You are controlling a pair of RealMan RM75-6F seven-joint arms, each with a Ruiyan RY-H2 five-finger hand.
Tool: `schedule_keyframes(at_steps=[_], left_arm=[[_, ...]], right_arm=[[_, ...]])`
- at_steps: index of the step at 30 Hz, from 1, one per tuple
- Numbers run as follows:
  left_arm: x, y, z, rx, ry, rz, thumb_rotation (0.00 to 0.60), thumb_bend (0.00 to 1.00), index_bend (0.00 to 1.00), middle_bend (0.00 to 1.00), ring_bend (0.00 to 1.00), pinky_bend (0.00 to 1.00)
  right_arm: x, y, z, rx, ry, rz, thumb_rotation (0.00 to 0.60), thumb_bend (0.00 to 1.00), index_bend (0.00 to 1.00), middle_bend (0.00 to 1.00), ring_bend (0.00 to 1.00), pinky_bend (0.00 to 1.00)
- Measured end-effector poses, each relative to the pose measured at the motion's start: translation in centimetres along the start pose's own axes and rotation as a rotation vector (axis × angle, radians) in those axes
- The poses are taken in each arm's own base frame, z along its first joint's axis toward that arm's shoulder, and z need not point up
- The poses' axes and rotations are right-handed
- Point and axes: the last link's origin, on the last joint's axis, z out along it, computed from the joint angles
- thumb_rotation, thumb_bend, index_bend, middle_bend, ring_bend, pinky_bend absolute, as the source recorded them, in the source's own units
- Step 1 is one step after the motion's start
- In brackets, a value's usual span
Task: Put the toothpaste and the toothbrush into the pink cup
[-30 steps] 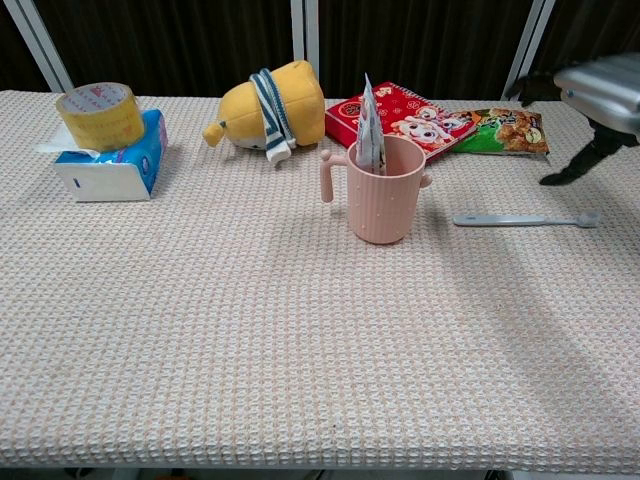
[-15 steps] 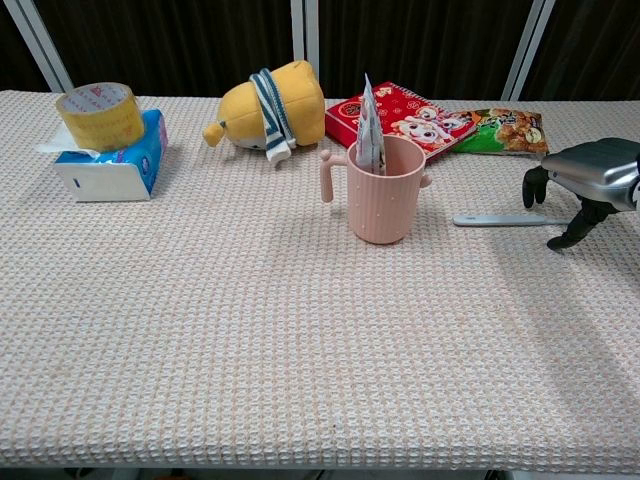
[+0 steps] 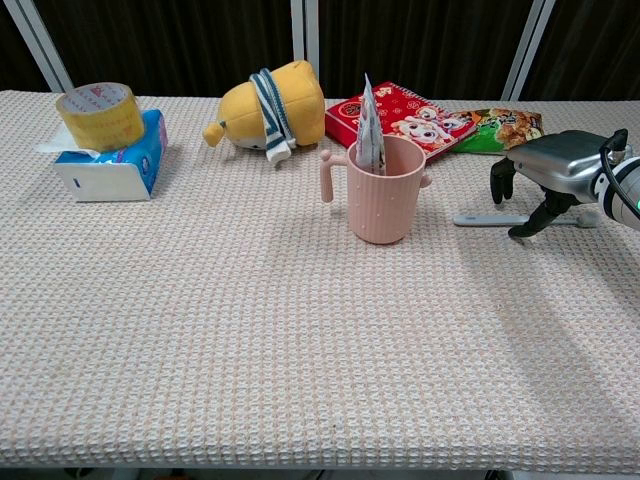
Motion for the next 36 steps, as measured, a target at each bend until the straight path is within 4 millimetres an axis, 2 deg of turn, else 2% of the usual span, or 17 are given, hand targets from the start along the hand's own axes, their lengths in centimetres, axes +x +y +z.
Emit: schedule_keyframes(at_steps=[6,19,25,36], left_arm=[[-0.1,-0.1,-0.1,0.004,-0.004,0.0,0.6,0.2,0.17,0.13,0.12,0.25],[-0.3,-0.1,-0.1,0.004,-0.007,-0.002,0.6,0.2,0.17,0.13,0.12,0.25],[-0.3,-0.2,-0.1,0.006,-0.007,-0.002,0.6,0.2,0.17,0.13,0.12,0.25],[-0.4,-0.4,-0.1,0.01,-0.009,-0.004,0.6,0.2,0.17,0.13,0.12,0.25]], right_arm=[[-0.1,0.3,0.0,-0.011,-0.007,-0.019,0.6,0.65,0.46,0.38,0.16,0.14],[-0.4,1.0,-0.2,-0.045,-0.025,-0.079,0.6,0.69,0.49,0.39,0.16,0.14],[-0.8,1.1,-0.1,-0.052,-0.033,-0.081,0.6,0.77,0.5,0.39,0.16,0.14],[-1.0,0.8,0.1,-0.038,-0.035,-0.077,0.6,0.79,0.57,0.42,0.16,0.14]])
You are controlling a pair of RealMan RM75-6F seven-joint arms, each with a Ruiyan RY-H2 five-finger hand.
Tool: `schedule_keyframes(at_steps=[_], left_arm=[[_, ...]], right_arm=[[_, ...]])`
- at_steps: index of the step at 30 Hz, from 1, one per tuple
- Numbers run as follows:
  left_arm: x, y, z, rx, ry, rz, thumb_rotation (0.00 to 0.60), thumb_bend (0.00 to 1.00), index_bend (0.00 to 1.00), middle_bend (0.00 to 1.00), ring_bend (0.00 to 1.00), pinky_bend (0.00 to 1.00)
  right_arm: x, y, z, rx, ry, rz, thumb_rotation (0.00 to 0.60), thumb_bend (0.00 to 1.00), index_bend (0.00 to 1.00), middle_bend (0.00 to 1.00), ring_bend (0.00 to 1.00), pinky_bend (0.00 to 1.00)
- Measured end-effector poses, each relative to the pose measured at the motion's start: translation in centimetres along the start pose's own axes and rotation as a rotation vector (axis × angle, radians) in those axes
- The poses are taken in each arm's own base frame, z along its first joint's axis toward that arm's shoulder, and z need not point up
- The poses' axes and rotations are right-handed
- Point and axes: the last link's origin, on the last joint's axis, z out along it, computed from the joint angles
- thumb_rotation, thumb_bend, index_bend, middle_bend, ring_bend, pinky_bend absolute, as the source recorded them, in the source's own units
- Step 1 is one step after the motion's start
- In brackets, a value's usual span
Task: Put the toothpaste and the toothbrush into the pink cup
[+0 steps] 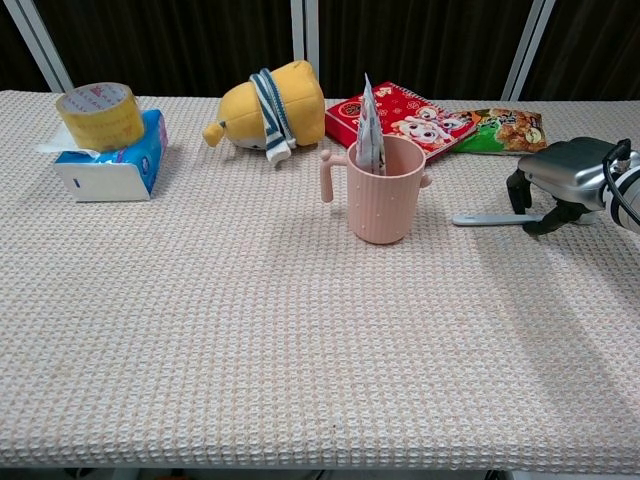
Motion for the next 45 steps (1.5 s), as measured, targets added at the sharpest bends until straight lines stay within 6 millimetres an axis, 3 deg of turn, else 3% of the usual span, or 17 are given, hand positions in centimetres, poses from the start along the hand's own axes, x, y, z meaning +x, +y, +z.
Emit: schedule_keyframes(at_steps=[8,19,22,28,35,45], left_arm=[[0.0,-0.1,0.0,0.002,0.0,-0.002,0.6,0.2,0.17,0.13,0.12,0.25],[0.2,0.0,0.0,-0.001,0.002,0.0,0.6,0.2,0.17,0.13,0.12,0.25],[0.3,0.1,0.0,-0.001,0.002,0.002,0.6,0.2,0.17,0.13,0.12,0.25],[0.4,0.4,0.1,-0.008,0.006,0.002,0.6,0.2,0.17,0.13,0.12,0.25],[0.3,0.9,0.2,-0.017,0.006,0.002,0.6,0.2,0.17,0.13,0.12,0.25],[0.3,0.9,0.1,-0.015,0.008,-0.004,0.6,0.2,0.17,0.13,0.12,0.25]], right_arm=[[0.1,0.0,0.0,0.004,0.006,0.009,0.6,0.91,0.6,0.43,0.17,0.14],[1.6,0.7,-0.6,0.015,0.046,0.037,0.6,0.92,0.62,0.44,0.18,0.13],[2.8,1.0,-1.0,0.018,0.087,0.04,0.6,0.92,0.62,0.45,0.18,0.13],[7.1,2.2,-2.3,0.031,0.228,0.013,0.6,0.89,0.62,0.45,0.19,0.12],[12.5,3.5,-3.7,0.073,0.386,-0.244,0.6,0.82,0.63,0.46,0.2,0.1],[14.9,2.6,-4.1,0.229,0.47,-0.751,0.6,0.78,0.63,0.47,0.2,0.06]])
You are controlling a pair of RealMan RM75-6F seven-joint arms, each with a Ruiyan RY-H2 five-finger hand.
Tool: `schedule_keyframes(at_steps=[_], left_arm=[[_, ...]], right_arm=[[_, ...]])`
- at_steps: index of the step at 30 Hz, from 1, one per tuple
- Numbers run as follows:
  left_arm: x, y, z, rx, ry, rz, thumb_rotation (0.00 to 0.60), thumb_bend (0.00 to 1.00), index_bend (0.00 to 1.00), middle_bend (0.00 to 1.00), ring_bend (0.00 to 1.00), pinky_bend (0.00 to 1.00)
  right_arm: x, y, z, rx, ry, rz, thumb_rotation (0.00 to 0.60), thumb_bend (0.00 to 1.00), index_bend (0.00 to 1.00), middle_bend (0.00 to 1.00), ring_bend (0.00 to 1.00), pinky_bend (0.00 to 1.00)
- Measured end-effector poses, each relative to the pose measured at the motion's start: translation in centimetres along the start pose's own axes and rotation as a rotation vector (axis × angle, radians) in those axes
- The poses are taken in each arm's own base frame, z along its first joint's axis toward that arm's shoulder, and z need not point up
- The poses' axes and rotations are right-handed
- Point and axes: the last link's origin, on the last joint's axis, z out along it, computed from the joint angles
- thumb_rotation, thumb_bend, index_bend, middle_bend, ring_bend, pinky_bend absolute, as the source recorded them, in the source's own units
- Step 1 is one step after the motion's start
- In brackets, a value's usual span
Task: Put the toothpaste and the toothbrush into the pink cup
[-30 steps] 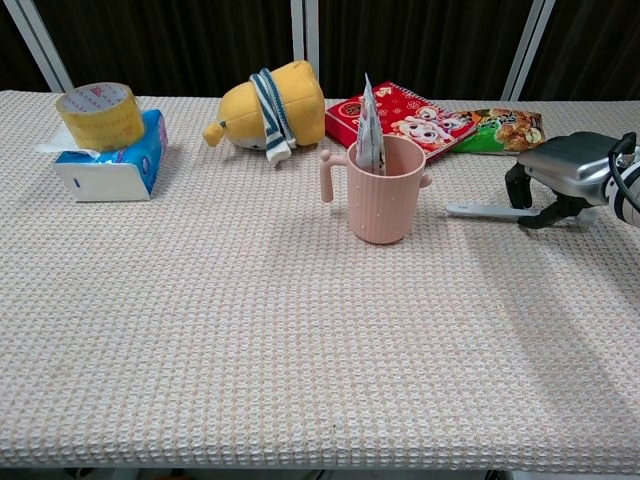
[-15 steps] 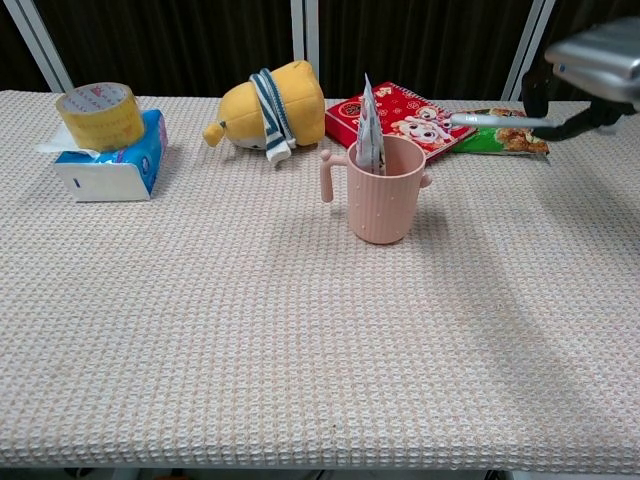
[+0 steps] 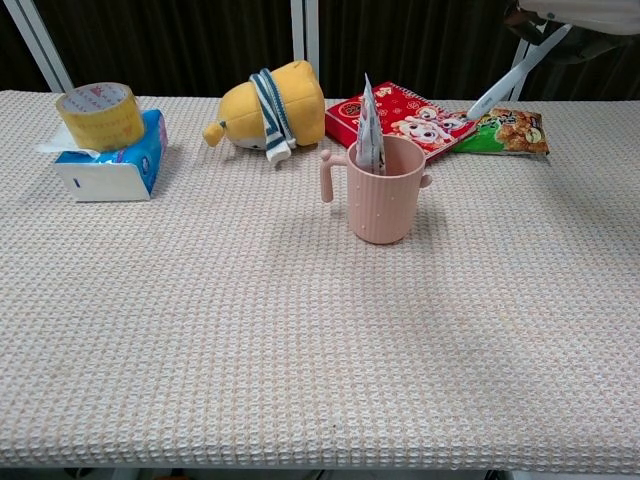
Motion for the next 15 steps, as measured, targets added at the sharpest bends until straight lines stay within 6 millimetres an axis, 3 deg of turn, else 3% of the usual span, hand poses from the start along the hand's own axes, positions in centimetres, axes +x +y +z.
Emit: schedule_keyframes(at_steps=[5,15], left_arm=[[0.0,-0.1,-0.1,0.001,0.002,-0.002,0.6,0.2,0.17,0.13,0.12,0.25],[0.0,-0.6,-0.2,0.009,0.005,-0.011,0.6,0.2,0.17,0.13,0.12,0.25]], right_arm=[[1.3,-0.5,0.9,0.084,0.073,-0.112,0.6,0.78,0.63,0.47,0.2,0.0],[2.8,-1.9,2.6,0.176,0.217,-0.263,0.6,0.75,0.64,0.48,0.18,0.0]])
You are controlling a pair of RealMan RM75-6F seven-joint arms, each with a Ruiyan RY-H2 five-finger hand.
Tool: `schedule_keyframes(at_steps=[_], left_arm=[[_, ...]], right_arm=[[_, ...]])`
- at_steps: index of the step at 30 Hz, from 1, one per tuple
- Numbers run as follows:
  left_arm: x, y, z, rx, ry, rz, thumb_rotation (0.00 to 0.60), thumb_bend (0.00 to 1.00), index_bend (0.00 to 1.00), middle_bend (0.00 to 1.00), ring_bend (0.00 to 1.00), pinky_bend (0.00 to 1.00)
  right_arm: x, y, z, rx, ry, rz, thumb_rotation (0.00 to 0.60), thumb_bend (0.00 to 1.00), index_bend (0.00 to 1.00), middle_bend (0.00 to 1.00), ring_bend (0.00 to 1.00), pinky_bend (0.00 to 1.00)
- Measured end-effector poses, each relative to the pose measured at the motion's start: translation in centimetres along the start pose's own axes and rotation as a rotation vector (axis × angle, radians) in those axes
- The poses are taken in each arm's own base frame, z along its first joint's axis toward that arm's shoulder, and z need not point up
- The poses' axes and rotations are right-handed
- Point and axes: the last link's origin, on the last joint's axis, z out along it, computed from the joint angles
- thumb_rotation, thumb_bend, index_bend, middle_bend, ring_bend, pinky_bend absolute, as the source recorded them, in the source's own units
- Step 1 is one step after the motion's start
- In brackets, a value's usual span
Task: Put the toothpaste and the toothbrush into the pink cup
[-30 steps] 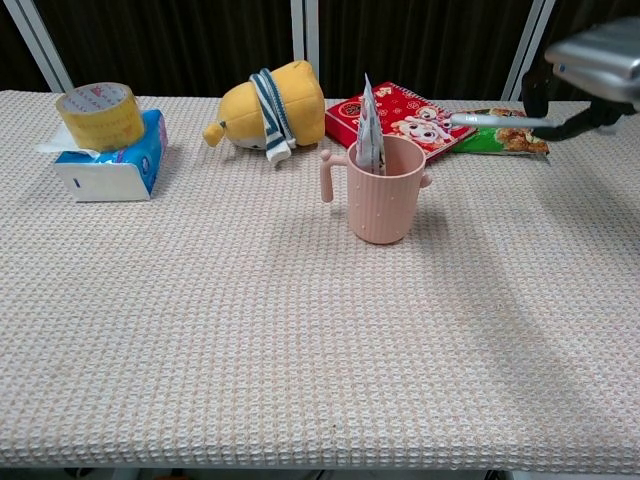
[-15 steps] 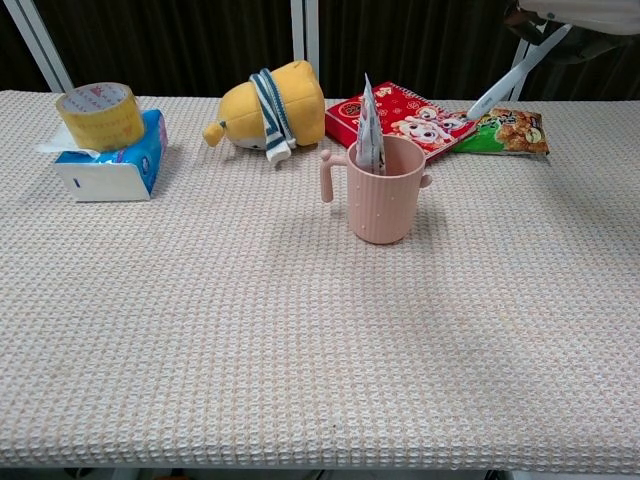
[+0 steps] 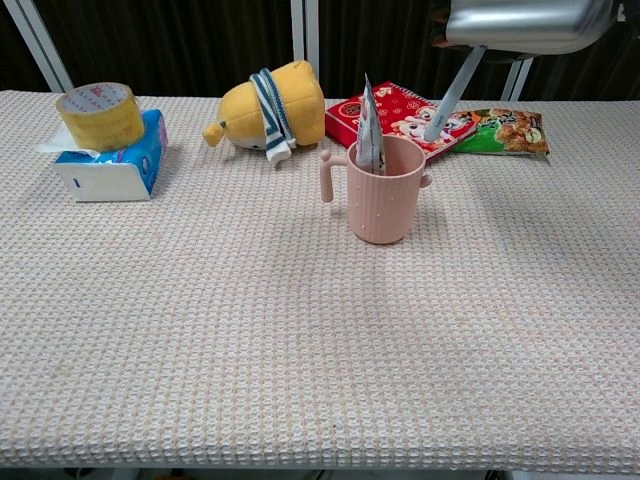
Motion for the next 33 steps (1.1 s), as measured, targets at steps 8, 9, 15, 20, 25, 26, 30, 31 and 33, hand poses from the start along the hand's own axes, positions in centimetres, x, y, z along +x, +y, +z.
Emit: schedule_keyframes(at_steps=[8,9,15,20,25,26,30,31,33], left_arm=[[0.0,-0.3,-0.1,0.003,0.005,-0.006,0.6,0.2,0.17,0.13,0.12,0.25],[0.1,-0.3,-0.2,0.004,0.007,-0.006,0.6,0.2,0.17,0.13,0.12,0.25],[0.3,-0.6,-0.3,0.011,0.013,-0.009,0.6,0.2,0.17,0.13,0.12,0.25],[0.2,-0.8,-0.3,0.014,0.013,-0.013,0.6,0.2,0.17,0.13,0.12,0.25],[0.3,-1.0,-0.4,0.016,0.018,-0.015,0.6,0.2,0.17,0.13,0.12,0.25],[0.3,-1.0,-0.5,0.016,0.019,-0.015,0.6,0.2,0.17,0.13,0.12,0.25],[0.4,-1.0,-0.5,0.015,0.021,-0.016,0.6,0.2,0.17,0.13,0.12,0.25],[0.4,-1.0,-0.5,0.014,0.021,-0.016,0.6,0.2,0.17,0.13,0.12,0.25],[0.3,-0.9,-0.4,0.012,0.021,-0.018,0.6,0.2,0.17,0.13,0.12,0.25]], right_arm=[[0.3,-0.8,1.6,0.001,-0.001,-0.028,0.6,0.74,0.64,0.48,0.17,0.0],[0.4,-0.9,1.8,0.006,-0.003,-0.033,0.6,0.74,0.64,0.48,0.17,0.0],[0.6,-1.0,3.0,0.031,-0.024,-0.057,0.6,0.74,0.64,0.48,0.17,0.0],[1.0,-1.2,3.7,0.049,-0.029,-0.064,0.6,0.74,0.64,0.47,0.17,0.0],[1.3,-1.5,4.1,0.064,-0.025,-0.067,0.6,0.73,0.64,0.47,0.17,0.0],[1.4,-1.5,4.1,0.066,-0.025,-0.067,0.6,0.73,0.64,0.47,0.17,0.0],[1.4,-1.5,4.1,0.071,-0.03,-0.072,0.6,0.7,0.61,0.46,0.17,0.0],[1.4,-1.5,4.1,0.073,-0.032,-0.074,0.6,0.68,0.6,0.46,0.16,0.0],[1.4,-1.5,4.1,0.076,-0.038,-0.075,0.6,0.66,0.56,0.44,0.15,0.0]])
